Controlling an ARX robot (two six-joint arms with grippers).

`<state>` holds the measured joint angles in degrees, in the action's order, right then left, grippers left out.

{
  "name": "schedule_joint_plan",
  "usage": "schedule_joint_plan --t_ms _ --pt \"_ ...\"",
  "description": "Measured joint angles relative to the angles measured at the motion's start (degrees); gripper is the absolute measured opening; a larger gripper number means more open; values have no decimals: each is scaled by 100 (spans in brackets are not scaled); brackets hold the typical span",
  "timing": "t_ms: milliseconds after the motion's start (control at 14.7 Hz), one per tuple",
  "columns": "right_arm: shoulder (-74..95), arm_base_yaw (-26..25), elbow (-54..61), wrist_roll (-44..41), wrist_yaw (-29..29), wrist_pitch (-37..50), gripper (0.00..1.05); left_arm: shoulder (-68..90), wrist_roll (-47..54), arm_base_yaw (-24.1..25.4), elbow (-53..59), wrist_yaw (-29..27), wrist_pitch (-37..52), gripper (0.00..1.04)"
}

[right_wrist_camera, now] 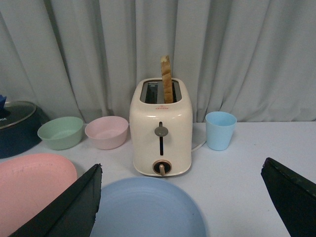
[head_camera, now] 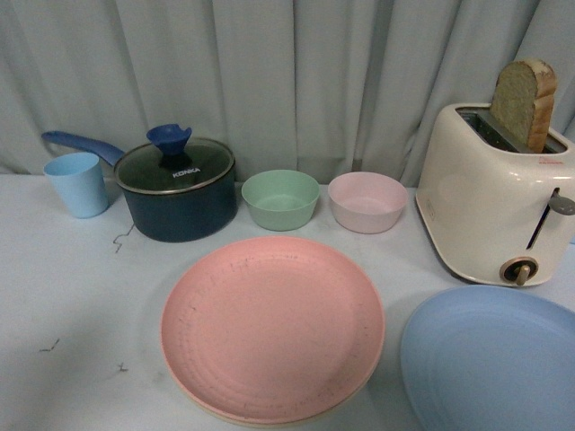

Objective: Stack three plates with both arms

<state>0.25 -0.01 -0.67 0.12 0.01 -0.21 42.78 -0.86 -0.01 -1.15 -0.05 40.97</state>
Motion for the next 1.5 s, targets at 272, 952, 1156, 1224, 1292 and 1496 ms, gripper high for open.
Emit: schedule_joint_plan --t_ms 272,952,1156,1224,1292,1496 --pt "0 0 0 0 0 0 98 -1169 0 0 50 2 -1054 2" --pt "0 0 0 0 0 0 98 -2918 0 0 52 2 -2730 2" --pt "0 0 0 0 0 0 98 -3237 2 0 52 2 -3058 2" --pt "0 0 0 0 0 0 98 -3338 0 0 52 2 -3174 2" --pt "0 0 0 0 2 0 98 -3932 2 0 48 24 -4081 2" --pt "0 0 0 0 2 2 98 -4232 4 0 50 2 -4140 2"
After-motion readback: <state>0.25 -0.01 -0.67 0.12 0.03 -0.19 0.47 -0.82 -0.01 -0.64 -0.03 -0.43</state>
